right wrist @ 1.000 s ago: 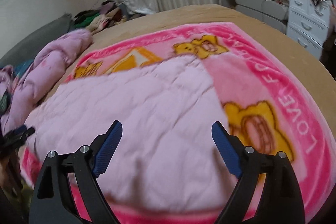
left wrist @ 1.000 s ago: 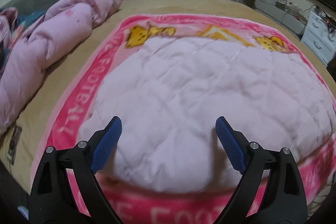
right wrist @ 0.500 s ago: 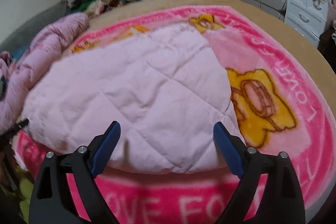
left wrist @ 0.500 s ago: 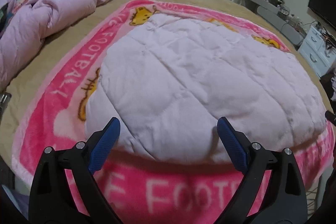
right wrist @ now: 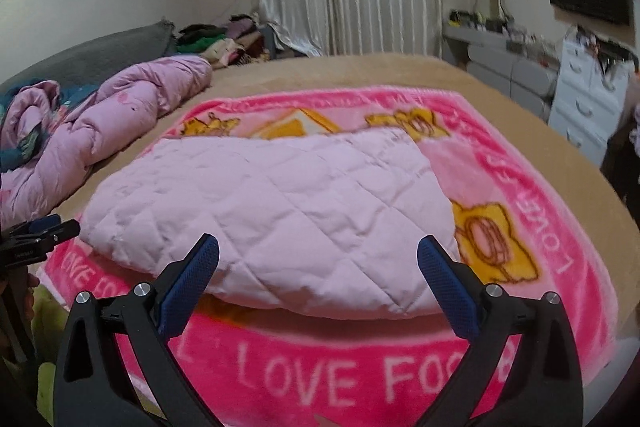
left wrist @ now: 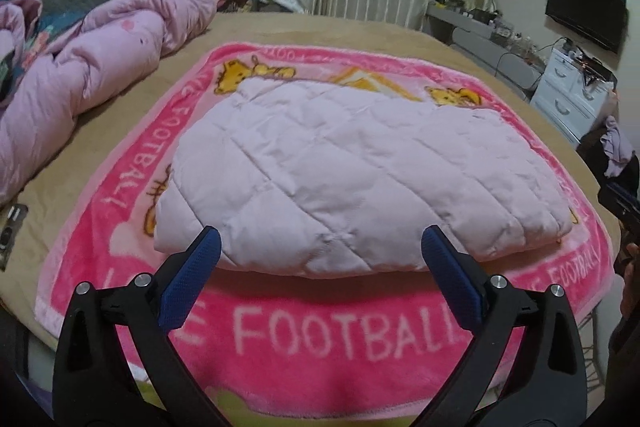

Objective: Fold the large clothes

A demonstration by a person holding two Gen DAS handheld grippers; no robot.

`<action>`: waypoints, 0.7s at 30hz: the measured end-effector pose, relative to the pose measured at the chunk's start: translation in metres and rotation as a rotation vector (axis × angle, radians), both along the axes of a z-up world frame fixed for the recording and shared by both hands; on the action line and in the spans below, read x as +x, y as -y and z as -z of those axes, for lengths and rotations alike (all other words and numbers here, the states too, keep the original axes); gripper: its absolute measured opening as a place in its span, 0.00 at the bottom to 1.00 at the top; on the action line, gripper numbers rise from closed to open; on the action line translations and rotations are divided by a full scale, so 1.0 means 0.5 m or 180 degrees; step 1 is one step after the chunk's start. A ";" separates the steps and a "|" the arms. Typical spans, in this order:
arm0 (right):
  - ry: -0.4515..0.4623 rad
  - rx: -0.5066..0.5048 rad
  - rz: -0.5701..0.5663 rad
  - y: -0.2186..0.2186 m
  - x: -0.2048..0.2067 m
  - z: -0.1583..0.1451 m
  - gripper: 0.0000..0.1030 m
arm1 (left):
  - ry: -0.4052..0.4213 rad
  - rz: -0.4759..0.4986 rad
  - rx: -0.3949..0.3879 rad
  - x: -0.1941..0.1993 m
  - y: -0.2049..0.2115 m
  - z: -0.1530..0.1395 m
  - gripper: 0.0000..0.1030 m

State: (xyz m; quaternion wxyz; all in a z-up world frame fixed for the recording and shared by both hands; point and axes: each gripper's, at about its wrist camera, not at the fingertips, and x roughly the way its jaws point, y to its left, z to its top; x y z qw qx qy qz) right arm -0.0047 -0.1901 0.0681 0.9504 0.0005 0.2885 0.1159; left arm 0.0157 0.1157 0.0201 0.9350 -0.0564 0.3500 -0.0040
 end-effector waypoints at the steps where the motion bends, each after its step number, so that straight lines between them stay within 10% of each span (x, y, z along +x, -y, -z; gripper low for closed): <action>1: 0.0051 -0.0011 -0.0011 -0.008 -0.009 -0.007 0.96 | 0.0017 0.0011 0.0010 -0.005 0.004 -0.003 0.91; 21: 0.0115 0.0020 -0.0204 -0.128 -0.202 0.052 0.96 | 0.0206 0.0186 -0.0145 -0.144 0.080 0.029 0.91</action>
